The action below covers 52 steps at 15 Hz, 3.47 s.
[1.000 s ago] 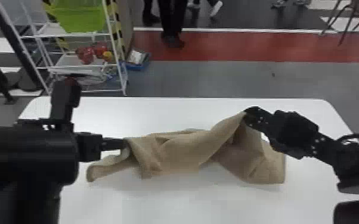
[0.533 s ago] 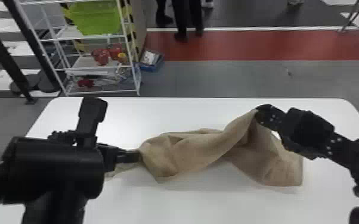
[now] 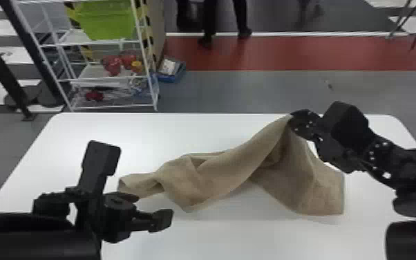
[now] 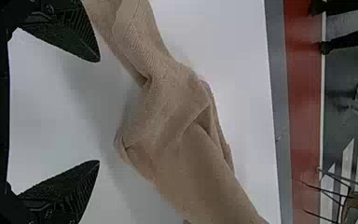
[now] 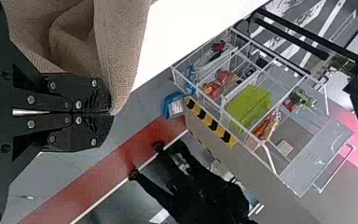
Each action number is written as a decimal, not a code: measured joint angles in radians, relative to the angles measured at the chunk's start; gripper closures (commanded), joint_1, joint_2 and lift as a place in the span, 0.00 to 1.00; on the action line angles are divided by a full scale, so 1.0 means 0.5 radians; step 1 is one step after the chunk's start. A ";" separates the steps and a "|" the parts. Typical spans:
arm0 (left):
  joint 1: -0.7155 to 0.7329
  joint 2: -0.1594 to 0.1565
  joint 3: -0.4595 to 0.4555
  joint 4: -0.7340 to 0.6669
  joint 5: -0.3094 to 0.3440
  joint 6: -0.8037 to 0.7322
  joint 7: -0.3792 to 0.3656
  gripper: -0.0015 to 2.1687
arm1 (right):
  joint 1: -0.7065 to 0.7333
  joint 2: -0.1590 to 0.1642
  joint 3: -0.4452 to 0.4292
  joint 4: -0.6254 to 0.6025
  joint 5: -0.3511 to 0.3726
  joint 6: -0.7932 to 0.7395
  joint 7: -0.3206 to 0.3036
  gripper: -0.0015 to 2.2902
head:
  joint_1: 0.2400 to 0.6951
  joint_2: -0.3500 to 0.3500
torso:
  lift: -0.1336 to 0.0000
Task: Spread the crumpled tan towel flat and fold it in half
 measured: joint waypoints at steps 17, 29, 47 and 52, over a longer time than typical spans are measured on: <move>-0.207 0.000 0.089 0.542 -0.394 -0.368 0.062 0.20 | 0.023 0.013 0.047 -0.099 -0.015 0.127 0.004 0.63 | 1.00 0.66 | 0.08; -0.267 0.003 0.189 0.528 -0.429 -0.347 -0.155 0.49 | -0.008 0.015 0.032 -0.096 -0.018 0.127 0.003 0.63 | 1.00 0.67 | 0.08; -1.041 0.200 0.598 0.387 -0.396 -0.168 -0.498 0.48 | -0.469 -0.317 -0.235 0.234 -0.034 0.164 -0.206 0.63 | 0.69 0.59 | 0.08; -1.156 0.222 0.520 0.601 -0.371 -0.414 -0.812 0.41 | -0.474 -0.439 -0.193 0.227 0.010 0.053 -0.259 0.63 | 0.60 0.50 | 0.08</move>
